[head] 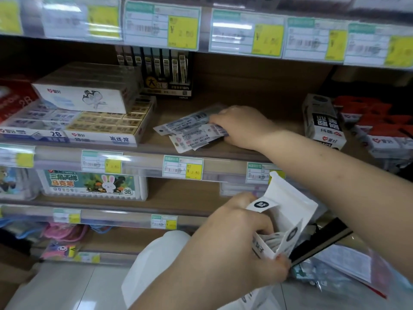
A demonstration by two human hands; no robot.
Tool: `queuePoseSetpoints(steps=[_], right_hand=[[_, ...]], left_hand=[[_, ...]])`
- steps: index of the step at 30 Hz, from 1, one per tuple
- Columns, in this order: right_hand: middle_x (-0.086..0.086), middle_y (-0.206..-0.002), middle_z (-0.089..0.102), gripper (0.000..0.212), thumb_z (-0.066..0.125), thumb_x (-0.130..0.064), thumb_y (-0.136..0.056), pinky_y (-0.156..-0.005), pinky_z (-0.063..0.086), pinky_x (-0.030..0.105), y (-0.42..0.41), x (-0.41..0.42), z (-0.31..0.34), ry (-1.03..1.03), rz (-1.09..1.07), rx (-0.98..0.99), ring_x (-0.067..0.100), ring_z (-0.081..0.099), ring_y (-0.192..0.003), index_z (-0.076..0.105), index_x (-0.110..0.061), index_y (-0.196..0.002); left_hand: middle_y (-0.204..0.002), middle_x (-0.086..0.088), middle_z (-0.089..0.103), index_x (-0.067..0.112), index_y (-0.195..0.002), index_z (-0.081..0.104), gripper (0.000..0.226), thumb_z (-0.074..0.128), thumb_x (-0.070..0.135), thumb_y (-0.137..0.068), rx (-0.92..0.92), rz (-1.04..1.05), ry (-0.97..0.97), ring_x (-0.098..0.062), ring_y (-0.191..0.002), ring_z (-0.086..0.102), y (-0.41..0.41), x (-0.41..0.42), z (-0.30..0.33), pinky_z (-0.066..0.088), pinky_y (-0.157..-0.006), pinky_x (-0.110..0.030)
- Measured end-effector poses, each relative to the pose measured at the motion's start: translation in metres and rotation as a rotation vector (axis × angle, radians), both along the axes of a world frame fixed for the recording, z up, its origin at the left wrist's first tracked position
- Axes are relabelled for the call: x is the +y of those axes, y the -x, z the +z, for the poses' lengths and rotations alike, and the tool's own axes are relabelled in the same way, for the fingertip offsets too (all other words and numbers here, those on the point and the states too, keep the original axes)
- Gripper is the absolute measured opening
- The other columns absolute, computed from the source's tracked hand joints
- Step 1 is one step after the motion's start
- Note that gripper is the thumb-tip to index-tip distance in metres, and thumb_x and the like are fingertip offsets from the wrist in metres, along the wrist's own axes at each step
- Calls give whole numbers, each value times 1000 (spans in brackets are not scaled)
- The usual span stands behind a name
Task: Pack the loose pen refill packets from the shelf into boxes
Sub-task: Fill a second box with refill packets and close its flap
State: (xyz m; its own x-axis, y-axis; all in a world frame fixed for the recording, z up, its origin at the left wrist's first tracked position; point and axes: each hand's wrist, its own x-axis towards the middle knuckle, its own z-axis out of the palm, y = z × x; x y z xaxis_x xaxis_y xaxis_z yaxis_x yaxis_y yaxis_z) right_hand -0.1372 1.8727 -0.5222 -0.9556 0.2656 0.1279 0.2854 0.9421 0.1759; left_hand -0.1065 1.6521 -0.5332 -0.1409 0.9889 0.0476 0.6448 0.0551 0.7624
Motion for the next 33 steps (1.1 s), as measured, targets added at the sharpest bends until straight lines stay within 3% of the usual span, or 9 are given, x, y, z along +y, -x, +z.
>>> queuePoseSetpoints(steps=[9,14,20,23,26,33], right_hand=[[11,-111,53,33,59,-11,-81,-66,29,31,-1,-3,-3,-60,26,106,29,46,-107,52,-10,-114],[9,-114,53,30,62,-15,-82,-77,38,34,-5,-7,0,69,-23,129,29,45,-111,53,-11,-111],[6,-108,55,27,64,-25,-84,-71,39,33,-12,-7,13,99,-81,140,26,51,-101,53,-13,-105],[9,-102,59,19,58,-15,-85,-66,43,34,-15,-8,17,123,-123,123,28,56,-89,49,-14,-102],[12,-98,62,29,54,-7,-84,-60,40,32,-17,-10,19,125,-152,131,32,57,-81,43,-15,-110],[9,-109,59,57,59,-7,-82,-71,47,38,-18,-15,23,157,-165,215,31,58,-94,34,-22,-131]], left_hand=[[-111,13,48,21,-80,66,17,72,35,-72,25,-2,-49,-6,-93,54,-7,1,-3,43,-78,-24],[-111,15,47,21,-80,65,19,72,37,-72,33,2,-53,-5,-93,53,-11,-1,-4,44,-78,-25],[-113,14,47,22,-81,65,24,69,42,-70,29,12,-39,-6,-94,54,-14,-4,-5,47,-79,-30],[-110,13,47,20,-80,64,25,69,43,-69,29,14,-36,-6,-92,54,-14,-4,-5,46,-77,-30],[-107,12,48,20,-79,63,26,67,43,-68,25,9,-46,-7,-89,54,-15,-4,-4,45,-77,-29],[-104,11,48,20,-78,63,22,72,38,-71,20,18,-64,-6,-89,52,-16,-4,-5,44,-78,-27]])
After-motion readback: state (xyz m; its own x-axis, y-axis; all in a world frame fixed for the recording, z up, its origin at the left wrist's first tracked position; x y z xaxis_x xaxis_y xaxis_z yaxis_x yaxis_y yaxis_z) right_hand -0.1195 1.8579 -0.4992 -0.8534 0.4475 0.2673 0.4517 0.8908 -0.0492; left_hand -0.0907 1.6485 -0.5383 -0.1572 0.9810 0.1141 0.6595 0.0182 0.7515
